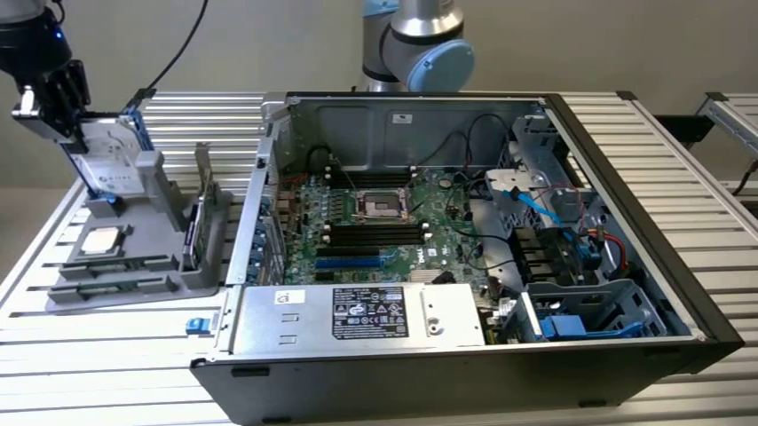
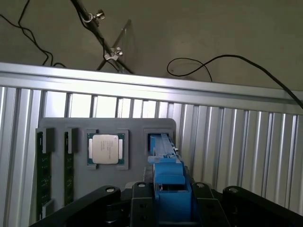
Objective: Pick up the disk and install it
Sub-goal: 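Pick up the disk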
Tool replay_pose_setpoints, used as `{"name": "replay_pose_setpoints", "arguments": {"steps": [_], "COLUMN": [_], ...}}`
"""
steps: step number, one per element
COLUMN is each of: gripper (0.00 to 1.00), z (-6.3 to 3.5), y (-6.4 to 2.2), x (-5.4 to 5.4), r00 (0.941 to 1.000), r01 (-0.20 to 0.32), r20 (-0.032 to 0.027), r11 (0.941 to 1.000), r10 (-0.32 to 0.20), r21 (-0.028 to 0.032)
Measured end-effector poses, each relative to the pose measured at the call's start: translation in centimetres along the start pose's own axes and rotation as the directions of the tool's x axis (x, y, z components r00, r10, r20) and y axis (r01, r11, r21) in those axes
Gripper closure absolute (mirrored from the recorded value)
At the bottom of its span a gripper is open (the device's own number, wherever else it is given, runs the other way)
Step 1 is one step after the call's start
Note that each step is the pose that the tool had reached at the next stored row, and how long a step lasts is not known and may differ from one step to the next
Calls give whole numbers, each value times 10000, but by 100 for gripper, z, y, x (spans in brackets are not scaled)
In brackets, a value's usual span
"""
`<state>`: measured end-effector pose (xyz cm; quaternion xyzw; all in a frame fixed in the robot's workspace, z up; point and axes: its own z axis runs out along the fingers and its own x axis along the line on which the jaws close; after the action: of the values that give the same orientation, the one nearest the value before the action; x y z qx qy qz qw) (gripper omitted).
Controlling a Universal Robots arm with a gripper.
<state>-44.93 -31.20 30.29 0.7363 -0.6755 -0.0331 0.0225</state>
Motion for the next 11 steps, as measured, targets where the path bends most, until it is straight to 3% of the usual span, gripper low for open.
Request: {"name": "replay_pose_setpoints", "arguments": {"steps": [11], "gripper": [67], "z": [-65], "y": [0], "x": [-63], "r00": [10000], "r01": [-3], "r20": [-43], "r11": [10000], "r10": [3], "r21": [-4]}}
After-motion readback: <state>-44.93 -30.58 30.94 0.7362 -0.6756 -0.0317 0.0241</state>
